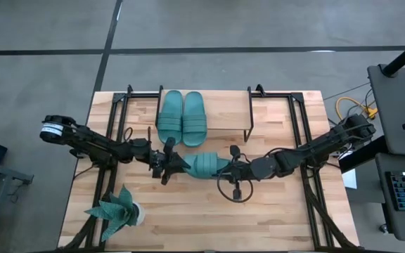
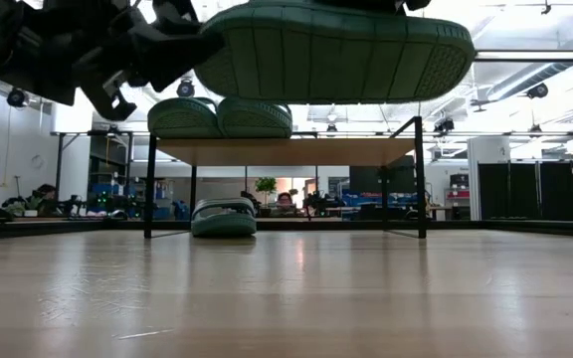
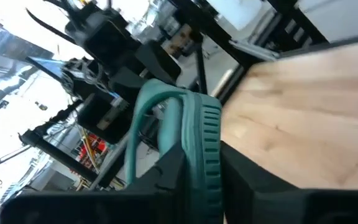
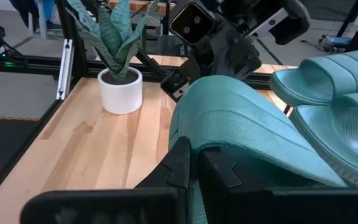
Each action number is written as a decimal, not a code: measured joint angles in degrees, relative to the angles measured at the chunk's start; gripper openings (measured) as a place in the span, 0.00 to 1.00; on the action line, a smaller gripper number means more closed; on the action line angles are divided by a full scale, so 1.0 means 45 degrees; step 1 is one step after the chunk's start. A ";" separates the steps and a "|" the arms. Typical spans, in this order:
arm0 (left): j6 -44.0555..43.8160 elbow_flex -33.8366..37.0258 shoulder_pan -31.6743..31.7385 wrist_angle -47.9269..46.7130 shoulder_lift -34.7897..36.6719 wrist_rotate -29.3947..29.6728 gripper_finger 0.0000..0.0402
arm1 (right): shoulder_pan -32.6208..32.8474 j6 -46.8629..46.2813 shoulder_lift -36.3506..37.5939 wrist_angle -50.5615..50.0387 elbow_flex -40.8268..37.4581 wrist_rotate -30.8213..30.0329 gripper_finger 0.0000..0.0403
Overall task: Pick and place slides into the shelf
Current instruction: Put the blue slipper on the shelf
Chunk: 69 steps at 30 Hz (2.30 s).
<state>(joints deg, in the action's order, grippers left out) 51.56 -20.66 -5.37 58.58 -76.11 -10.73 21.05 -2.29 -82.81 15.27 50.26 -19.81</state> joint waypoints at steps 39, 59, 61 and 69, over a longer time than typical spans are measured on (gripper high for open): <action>0.0020 0.0764 -0.0501 -0.0462 0.1802 -0.2872 0.05 | 0.5641 0.7961 0.3051 -0.0674 -0.0029 -0.5833 0.17; -0.0535 0.1721 -0.0510 -0.0464 0.3415 -0.2897 0.05 | 0.7467 0.7872 -0.1736 -0.0898 0.0934 -1.2260 0.59; -0.0419 0.1698 -0.0510 -0.0435 0.3354 -0.2897 0.05 | 0.7281 0.7509 -0.1943 -0.0879 0.1190 -1.2228 0.61; -0.0379 0.1698 -0.0618 -0.0343 0.3359 -0.2902 0.05 | 0.6290 0.7003 -0.1875 -0.0973 0.1370 -1.1962 0.61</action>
<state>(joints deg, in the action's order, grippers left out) 49.85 -13.02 -8.15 57.03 -61.00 -23.79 49.35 29.23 -91.24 10.89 56.42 -73.64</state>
